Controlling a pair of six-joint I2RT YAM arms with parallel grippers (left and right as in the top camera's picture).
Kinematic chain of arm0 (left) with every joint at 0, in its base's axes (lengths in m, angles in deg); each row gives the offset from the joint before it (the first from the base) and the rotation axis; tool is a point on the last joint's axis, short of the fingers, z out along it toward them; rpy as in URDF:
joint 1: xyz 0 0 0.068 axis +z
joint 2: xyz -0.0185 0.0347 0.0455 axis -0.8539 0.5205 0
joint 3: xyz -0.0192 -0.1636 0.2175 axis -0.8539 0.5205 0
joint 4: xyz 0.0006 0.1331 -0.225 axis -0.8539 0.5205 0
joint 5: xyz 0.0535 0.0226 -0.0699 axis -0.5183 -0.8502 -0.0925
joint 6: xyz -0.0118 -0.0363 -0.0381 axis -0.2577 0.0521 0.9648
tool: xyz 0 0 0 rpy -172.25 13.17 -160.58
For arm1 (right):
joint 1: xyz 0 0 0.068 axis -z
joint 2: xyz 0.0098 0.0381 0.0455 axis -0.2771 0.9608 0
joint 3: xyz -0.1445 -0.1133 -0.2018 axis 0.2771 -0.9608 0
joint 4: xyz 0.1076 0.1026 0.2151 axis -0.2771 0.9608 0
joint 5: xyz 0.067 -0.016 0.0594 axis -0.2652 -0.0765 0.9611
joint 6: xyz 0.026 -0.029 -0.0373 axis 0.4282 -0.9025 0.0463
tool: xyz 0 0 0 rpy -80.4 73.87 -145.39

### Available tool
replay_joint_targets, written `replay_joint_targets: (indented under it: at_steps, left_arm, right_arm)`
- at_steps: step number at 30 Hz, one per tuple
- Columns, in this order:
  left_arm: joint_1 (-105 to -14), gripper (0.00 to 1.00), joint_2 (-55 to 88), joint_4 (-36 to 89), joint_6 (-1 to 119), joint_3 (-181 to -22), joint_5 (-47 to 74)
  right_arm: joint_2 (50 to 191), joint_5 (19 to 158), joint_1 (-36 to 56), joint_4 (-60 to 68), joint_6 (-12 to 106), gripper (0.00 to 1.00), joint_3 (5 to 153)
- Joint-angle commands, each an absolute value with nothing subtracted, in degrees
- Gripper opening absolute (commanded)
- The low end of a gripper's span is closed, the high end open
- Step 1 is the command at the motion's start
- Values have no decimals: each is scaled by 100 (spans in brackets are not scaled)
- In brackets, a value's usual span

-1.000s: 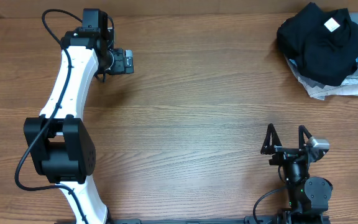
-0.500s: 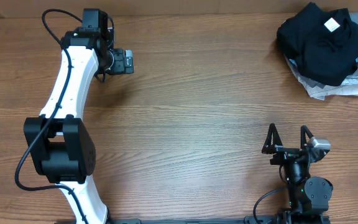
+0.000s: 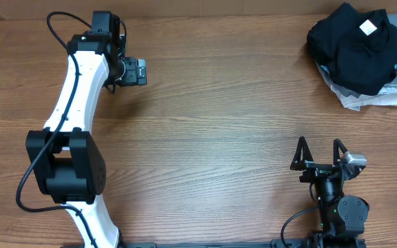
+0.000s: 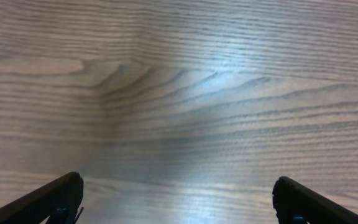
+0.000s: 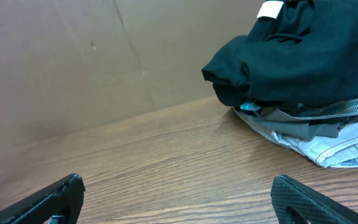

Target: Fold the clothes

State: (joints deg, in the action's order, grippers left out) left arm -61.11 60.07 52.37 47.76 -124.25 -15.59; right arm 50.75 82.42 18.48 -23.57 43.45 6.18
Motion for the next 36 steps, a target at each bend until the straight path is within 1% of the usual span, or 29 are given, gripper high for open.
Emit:
replay_joint_targets:
  at_steps: [1, 4, 9, 11, 12, 13, 18, 19, 22, 26, 29, 35, 36]
  left_arm:
    - [-6201, 100, 5008, 5122, 4559, -12543, -2149]
    - [-6197, 100, 4234, 4809, 4452, -12372, -2243]
    - [-6041, 100, 2674, 3181, 4280, -11026, -1705]
    - [-5932, 100, 1917, 2387, 4240, -10132, -1426]
    - [-5829, 100, 1290, 1839, 4245, -9336, -1233]
    - [-5777, 100, 929, 1583, 4247, -8880, -1133]
    - [-5580, 100, -688, 818, 4374, -6919, -1023]
    - [-5502, 100, -1263, 470, 4374, -6213, -1023]
    - [-5368, 100, -2174, -104, 4378, -5105, -1017]
    - [-5189, 100, -3263, -647, 4623, -3905, -1019]
    - [-5130, 100, -3829, -972, 4627, -3238, -1028]
    - [-5008, 100, -4690, -1339, 4632, -2174, -1021]
    - [-5001, 100, -4797, -1136, 4629, -2170, -1041]
  right_arm:
    - [5002, 8188, 1872, -2392, 4288, 100, 559]
    - [5002, 8186, 1872, -2392, 4288, 100, 559]
    - [5002, 8186, 1872, -2392, 4288, 100, 559]
    - [5002, 8186, 1872, -2392, 4288, 100, 559]
    - [5002, 8186, 1872, -2392, 4288, 100, 559]
    - [5002, 8188, 1872, -2392, 4288, 100, 559]
    - [5002, 8186, 1872, -2390, 4288, 100, 559]
    - [5002, 8186, 1872, -2392, 4288, 100, 559]
    - [5002, 8186, 1872, -2392, 4288, 100, 559]
    - [5002, 8186, 1872, -2392, 4288, 100, 559]
    - [5002, 8186, 1872, -2392, 4288, 100, 559]
    - [5002, 8186, 1872, -2392, 4288, 100, 559]
    - [5002, 8186, 1872, -2390, 4288, 100, 559]
